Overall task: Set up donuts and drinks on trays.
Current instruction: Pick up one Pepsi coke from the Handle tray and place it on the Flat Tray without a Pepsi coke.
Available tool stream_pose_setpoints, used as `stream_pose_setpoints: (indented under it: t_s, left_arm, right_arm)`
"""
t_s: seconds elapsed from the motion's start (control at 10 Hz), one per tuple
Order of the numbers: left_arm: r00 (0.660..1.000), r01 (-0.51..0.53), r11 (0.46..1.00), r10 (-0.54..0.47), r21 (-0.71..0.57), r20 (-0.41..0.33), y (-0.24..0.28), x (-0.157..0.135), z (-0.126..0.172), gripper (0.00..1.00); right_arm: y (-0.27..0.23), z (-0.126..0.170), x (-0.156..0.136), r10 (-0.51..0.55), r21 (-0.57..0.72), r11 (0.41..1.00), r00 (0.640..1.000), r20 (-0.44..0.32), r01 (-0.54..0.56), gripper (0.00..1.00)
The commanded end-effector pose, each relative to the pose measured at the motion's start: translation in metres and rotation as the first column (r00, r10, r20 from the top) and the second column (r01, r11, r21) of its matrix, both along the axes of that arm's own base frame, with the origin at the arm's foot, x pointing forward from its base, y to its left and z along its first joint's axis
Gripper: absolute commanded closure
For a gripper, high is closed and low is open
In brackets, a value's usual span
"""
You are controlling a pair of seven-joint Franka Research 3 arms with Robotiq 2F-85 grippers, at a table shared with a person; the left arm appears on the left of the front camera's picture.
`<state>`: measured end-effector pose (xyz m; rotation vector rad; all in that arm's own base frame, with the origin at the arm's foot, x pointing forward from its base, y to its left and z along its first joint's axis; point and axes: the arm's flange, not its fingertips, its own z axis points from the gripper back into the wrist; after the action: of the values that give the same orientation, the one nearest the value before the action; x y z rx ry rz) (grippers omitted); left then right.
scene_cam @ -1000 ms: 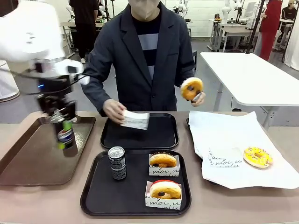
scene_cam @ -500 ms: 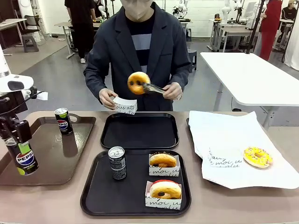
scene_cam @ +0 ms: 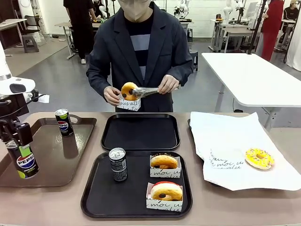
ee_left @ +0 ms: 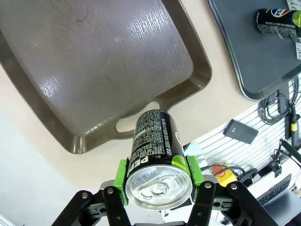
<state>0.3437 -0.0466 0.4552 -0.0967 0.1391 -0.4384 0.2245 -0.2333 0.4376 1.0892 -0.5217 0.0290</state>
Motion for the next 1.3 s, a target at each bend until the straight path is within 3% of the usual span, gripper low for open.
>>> stream_pose_setpoints:
  t_s: [0.0,0.8,1.0,1.2]
  left_arm:
    - [1.0,0.002,1.0,-0.002,0.001,0.007,-0.001,0.002,0.003,0.41]
    - [1.0,0.0,1.0,0.0,0.0,0.0,0.0,0.0,0.0,0.41]
    - [0.995,0.064,0.998,-0.063,-0.007,0.076,-0.023,0.005,0.027,0.41]
    - [0.986,0.095,0.995,-0.098,0.024,0.139,-0.064,0.032,0.066,0.41]
  right_arm:
    - [0.0,0.0,0.003,-0.006,0.024,1.0,0.999,0.033,0.006,0.0]
    - [0.0,0.0,0.003,-0.006,0.024,1.0,0.999,0.033,0.006,0.0]
    - [0.0,0.0,0.003,-0.006,0.024,1.0,0.999,0.033,0.006,0.0]
    - [0.0,0.0,0.003,-0.006,0.024,1.0,0.999,0.033,0.006,0.0]
